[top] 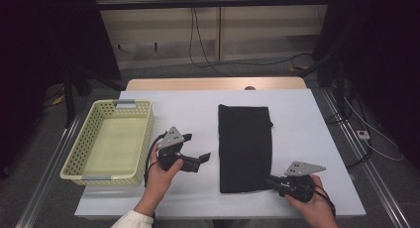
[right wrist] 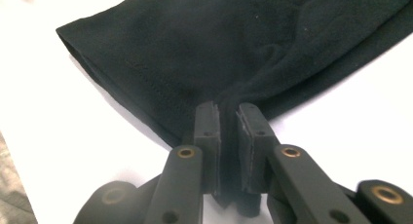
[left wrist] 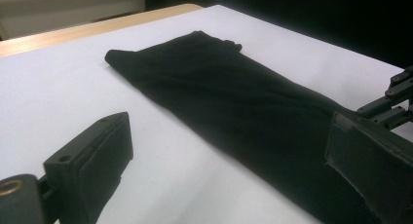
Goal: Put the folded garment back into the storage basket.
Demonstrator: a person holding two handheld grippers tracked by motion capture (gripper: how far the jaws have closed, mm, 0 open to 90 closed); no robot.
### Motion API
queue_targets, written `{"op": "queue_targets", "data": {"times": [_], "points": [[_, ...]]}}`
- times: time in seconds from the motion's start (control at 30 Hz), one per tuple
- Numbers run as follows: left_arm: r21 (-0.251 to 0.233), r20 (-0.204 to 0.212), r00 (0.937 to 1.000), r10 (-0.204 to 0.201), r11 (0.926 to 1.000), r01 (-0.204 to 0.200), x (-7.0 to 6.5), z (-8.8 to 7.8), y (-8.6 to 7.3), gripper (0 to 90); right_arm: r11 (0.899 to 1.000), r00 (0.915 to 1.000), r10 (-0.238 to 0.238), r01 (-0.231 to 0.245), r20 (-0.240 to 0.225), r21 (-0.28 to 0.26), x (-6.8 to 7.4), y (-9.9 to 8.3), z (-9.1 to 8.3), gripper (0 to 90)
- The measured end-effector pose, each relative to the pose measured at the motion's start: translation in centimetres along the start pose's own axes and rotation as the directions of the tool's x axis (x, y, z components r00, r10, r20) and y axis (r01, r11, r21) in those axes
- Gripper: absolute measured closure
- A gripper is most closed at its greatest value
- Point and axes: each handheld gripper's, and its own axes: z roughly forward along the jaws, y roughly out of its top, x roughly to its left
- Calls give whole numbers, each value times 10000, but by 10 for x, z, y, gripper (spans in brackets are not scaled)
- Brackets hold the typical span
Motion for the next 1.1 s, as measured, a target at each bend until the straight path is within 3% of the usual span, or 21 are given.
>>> {"op": "queue_targets", "data": {"times": [0.1,0.27,0.5,0.6,0.83,0.9,0.93,1.1], "points": [[25,-37,10000,12,10000,-12,1,0,0,39,9997,9999,-26,29,124,-259,-1,3,-6,820],[56,-82,9999,-116,9999,116,3,4,0,39,9942,9984,562,-554,61,-923,-7,1,-16,823],[211,-154,9988,-459,9987,462,5,15,7,39,9942,9996,282,-276,44,-1043,-2,3,-19,824],[287,-241,9959,-870,9957,877,7,28,14,44,9935,9990,440,-444,-59,-1050,-5,0,-23,824],[681,-612,9950,-783,9943,825,18,58,20,41,9936,9993,368,-366,4,-1070,-4,-3,-29,825],[803,-579,9886,-1388,9864,1432,24,68,22,41,9934,9994,331,-321,79,-1103,-4,-3,-29,825],[891,-641,9867,-1491,9840,1545,26,71,23,41,9938,9995,297,-285,93,-1072,-5,-3,-28,824],[1191,-952,9837,-1523,9794,1632,36,88,27,49,9928,9992,365,-340,190,-1150,-7,-4,-29,824]]}}
